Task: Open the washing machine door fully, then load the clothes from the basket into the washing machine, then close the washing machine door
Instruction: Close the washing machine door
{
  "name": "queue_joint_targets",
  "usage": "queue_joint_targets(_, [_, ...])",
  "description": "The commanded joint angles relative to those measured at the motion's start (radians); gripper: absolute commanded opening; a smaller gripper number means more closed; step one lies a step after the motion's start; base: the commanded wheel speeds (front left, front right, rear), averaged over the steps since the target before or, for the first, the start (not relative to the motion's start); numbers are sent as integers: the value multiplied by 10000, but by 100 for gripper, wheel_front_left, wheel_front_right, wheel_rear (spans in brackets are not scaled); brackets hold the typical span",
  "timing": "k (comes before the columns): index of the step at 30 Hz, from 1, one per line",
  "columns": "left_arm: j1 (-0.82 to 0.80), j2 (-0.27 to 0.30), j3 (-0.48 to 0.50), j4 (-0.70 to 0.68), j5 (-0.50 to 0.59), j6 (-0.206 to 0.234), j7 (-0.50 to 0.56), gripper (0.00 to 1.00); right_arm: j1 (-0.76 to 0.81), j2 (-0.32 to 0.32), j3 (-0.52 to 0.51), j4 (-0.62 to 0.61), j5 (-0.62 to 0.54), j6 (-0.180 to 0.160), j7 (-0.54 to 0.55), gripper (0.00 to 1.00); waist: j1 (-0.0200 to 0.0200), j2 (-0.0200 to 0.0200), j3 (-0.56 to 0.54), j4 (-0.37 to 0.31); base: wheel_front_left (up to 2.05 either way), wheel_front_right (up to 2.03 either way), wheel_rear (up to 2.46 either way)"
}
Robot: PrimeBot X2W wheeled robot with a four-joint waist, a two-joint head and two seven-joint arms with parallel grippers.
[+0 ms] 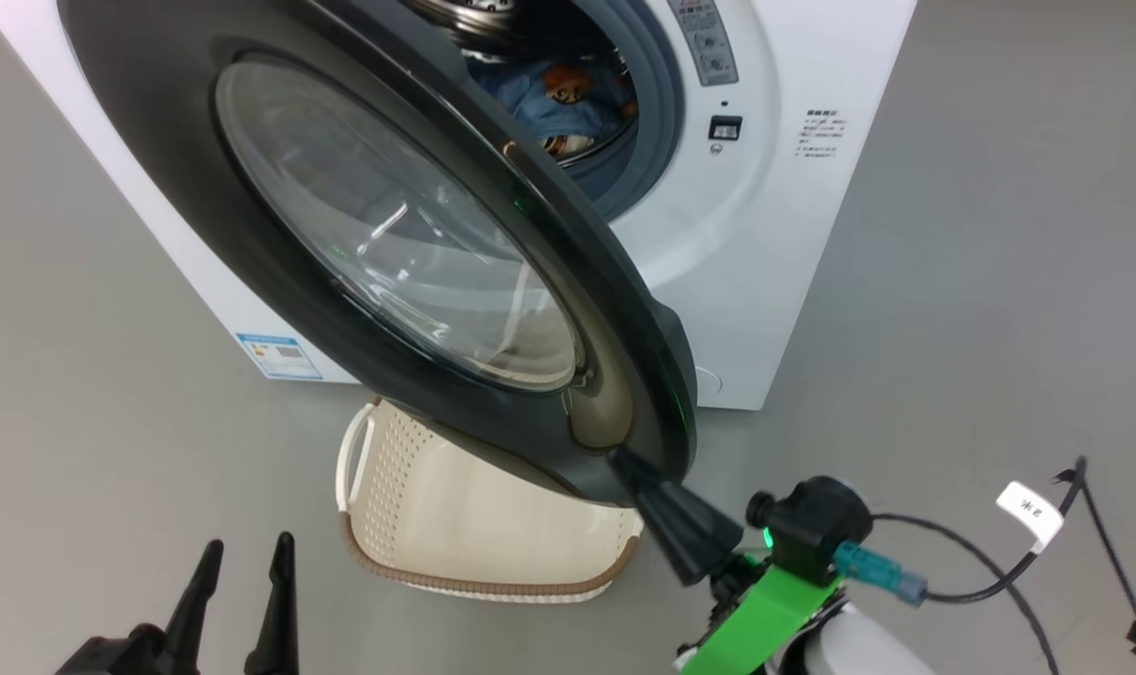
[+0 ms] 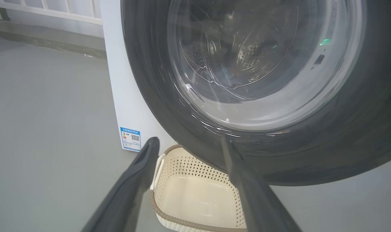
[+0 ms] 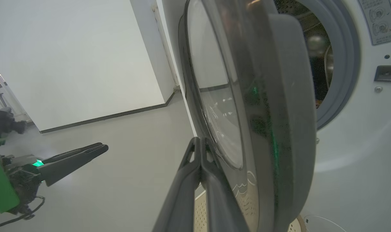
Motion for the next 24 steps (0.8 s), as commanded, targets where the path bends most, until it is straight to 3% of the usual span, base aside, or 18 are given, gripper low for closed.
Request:
queue_joint_targets(1, [-415, 100, 335, -207, -49, -27, -65, 100, -304, 124, 70, -194, 148, 16, -48, 0, 0, 0, 85, 48, 0, 0, 0])
queue_joint_targets(13, [-822, 133, 259, -309, -106, -27, -65, 100, -938, 128, -1360, 274, -39, 16, -48, 0, 0, 0, 655, 77, 0, 0, 0])
queue_joint_targets(24, [-1716, 99, -72, -520, -228, -27, -65, 100, -2590, 115, -2741, 921, -266, 16, -48, 0, 0, 0, 1639, 469, 0, 0, 0])
